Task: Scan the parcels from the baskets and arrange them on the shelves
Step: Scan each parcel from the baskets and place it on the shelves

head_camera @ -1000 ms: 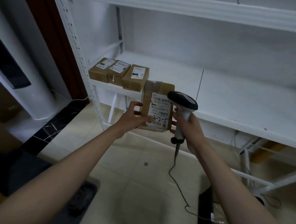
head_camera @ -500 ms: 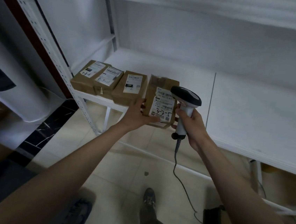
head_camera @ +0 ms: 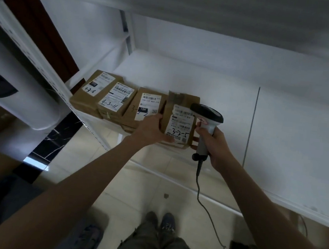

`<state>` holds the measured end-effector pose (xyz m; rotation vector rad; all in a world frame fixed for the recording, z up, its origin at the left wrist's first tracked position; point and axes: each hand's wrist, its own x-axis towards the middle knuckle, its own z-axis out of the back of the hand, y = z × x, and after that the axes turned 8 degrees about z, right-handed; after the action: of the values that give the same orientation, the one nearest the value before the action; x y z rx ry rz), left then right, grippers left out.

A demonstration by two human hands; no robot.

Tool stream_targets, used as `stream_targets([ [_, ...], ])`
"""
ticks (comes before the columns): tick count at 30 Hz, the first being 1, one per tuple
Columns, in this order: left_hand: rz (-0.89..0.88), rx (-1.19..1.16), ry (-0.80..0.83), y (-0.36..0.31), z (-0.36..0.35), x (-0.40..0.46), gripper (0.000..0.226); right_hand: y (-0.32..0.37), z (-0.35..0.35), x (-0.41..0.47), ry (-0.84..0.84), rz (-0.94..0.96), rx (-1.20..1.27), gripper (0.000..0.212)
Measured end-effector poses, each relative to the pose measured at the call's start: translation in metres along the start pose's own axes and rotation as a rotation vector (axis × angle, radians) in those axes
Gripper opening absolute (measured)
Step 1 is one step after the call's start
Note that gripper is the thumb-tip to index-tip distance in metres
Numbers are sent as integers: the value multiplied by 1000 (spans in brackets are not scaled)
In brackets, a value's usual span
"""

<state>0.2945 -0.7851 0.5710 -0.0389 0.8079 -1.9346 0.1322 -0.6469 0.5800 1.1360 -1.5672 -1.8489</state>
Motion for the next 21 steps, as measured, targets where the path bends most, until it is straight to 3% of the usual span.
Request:
stream_targets([
  [6,-19,108,67,3,11,6,88,-12,-9,0,23,-47,45,28],
  [15,-28,183,21,8,16,4,89,-22,-16,-3,76,-29,86,23],
  [18,-195,188,-23,-13,8,-4,87,-28,-7,-12,-29,-24,66,24],
  [21,-364,224,84,-58,-20,-11,66,-38,18,-40,-177,20,66,18],
])
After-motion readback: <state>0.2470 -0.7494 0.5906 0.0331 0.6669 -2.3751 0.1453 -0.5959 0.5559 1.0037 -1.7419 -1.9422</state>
